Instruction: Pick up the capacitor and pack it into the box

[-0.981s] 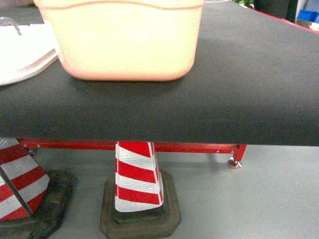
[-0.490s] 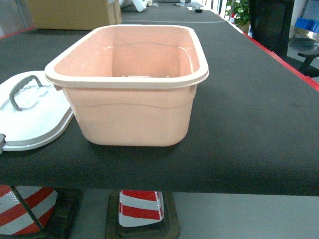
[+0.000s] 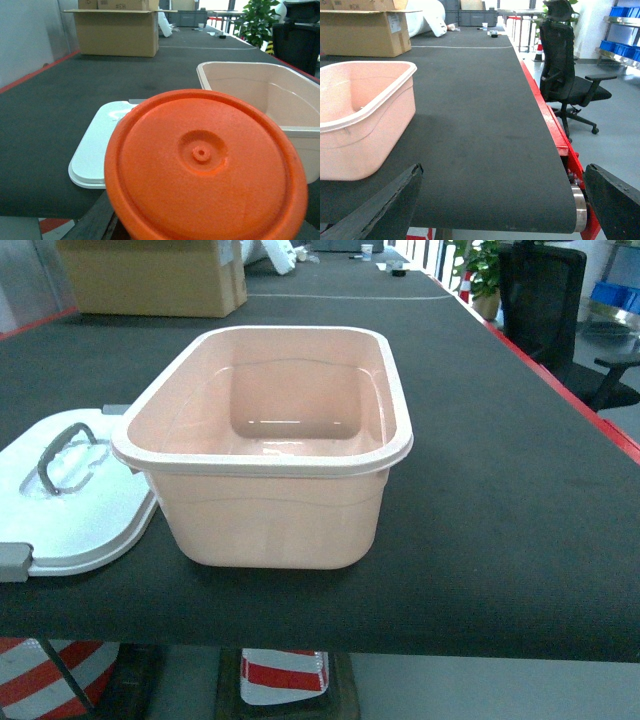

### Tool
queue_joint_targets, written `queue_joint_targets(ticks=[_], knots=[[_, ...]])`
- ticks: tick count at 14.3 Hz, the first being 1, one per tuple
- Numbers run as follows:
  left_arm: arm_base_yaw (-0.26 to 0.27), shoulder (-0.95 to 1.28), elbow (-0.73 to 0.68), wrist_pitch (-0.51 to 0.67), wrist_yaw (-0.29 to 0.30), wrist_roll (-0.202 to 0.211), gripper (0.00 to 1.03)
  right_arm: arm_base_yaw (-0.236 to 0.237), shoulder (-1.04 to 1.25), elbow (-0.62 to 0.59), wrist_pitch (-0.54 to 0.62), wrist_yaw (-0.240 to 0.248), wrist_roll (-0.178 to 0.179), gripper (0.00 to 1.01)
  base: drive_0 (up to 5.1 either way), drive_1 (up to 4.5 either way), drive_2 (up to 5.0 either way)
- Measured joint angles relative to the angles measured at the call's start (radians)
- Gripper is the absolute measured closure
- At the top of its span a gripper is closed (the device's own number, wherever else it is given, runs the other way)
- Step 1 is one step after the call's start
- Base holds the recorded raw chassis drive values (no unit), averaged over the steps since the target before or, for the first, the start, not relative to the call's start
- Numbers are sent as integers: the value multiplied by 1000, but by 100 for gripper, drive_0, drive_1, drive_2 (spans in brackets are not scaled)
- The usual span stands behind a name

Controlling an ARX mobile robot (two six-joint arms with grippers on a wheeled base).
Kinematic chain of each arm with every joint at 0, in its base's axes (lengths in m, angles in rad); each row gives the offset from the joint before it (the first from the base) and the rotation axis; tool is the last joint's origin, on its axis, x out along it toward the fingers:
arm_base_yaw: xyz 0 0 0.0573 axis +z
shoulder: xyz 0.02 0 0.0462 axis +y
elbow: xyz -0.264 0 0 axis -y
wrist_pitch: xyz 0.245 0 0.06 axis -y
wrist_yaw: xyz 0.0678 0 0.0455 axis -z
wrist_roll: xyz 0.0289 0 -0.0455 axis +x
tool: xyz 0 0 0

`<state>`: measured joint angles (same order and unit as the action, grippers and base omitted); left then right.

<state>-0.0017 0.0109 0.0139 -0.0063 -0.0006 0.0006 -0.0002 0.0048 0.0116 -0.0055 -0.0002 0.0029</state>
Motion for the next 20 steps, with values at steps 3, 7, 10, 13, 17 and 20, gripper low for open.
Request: queue_joint_targets(ticks=[3, 7, 10, 13, 17, 20], knots=[[0, 0, 0, 0, 0, 0, 59, 0, 0, 0, 0, 0, 0, 3, 0, 0, 0], [0, 0, 0, 0, 0, 0, 59, 0, 0, 0, 0, 0, 0, 3, 0, 0, 0], [0, 0, 0, 0, 0, 0, 59, 0, 0, 0, 0, 0, 0, 3, 0, 0, 0], [-231, 295, 24, 284, -470, 0, 59, 0, 0, 0, 1, 0, 0, 3, 0, 0, 0], [-269, 1079, 330, 944, -354, 53, 59, 0, 0, 0, 0, 0, 0, 3, 0, 0, 0], [-330, 1614, 729, 900, -269, 48, 59, 0, 0, 0, 0, 0, 0, 3, 0, 0, 0]])
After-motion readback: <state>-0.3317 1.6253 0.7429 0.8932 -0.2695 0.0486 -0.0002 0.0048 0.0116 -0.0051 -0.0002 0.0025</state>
